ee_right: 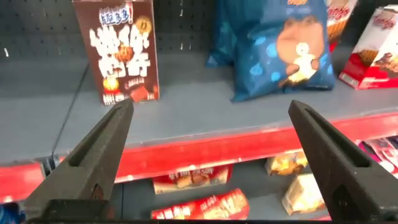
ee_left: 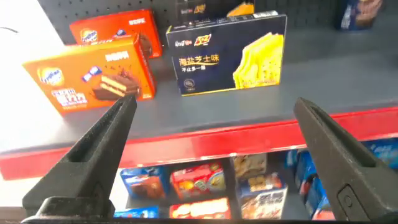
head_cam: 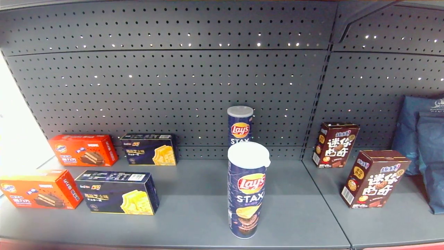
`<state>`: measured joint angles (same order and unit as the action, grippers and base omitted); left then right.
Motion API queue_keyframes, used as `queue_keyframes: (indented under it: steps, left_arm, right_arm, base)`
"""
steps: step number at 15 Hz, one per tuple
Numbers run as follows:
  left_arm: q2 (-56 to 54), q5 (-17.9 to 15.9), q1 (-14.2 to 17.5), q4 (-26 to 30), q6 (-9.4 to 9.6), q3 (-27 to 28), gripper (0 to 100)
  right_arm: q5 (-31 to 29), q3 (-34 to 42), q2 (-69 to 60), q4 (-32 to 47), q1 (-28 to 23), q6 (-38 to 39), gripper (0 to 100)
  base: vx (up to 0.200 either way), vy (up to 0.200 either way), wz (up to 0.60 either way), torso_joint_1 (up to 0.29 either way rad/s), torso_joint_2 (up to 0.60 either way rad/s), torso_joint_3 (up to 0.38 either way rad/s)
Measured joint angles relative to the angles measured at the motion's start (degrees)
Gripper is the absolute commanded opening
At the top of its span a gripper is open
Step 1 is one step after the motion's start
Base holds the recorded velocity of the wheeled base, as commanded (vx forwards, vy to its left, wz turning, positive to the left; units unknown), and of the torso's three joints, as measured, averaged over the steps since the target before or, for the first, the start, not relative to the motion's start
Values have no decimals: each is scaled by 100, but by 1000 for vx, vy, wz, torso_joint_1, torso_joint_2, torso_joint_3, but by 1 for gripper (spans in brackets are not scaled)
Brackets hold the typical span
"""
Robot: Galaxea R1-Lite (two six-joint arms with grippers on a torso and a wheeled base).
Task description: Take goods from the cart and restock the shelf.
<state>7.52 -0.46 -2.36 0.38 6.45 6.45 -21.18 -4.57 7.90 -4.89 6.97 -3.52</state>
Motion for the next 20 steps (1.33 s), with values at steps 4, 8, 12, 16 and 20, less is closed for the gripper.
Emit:
queue_keyframes:
  steps: [4, 8, 12, 16, 20]
  left_arm:
    - [-336, -95, 9, -404, -88, -583, 100]
    - [-405, -763, 11, -349, -99, -640, 100]
    - [-411, -1128, 11, -319, -290, -645, 100]
    - [-417, -468, 41, 6, -218, -645, 100]
    - [-436, -536, 110, 30, -227, -638, 100]
  right_arm:
    - [501, 417, -226, -37, -15, 101, 100]
    - [2384, 441, -272, 183, -12, -46, 100]
    - [1833, 330, -297, 533, -463, 38, 100]
    - [1415, 389, -411, 260, -848, 16, 100]
    - [2659, 363, -658, 440, -713, 172, 100]
  base:
    - [0, 0, 0, 0, 0, 0]
    - [0, 0, 0, 0, 0, 0]
    - [0, 0, 0, 0, 0, 0]
    - [0, 0, 0, 0, 0, 0]
    - [0, 0, 0, 0, 0, 0]
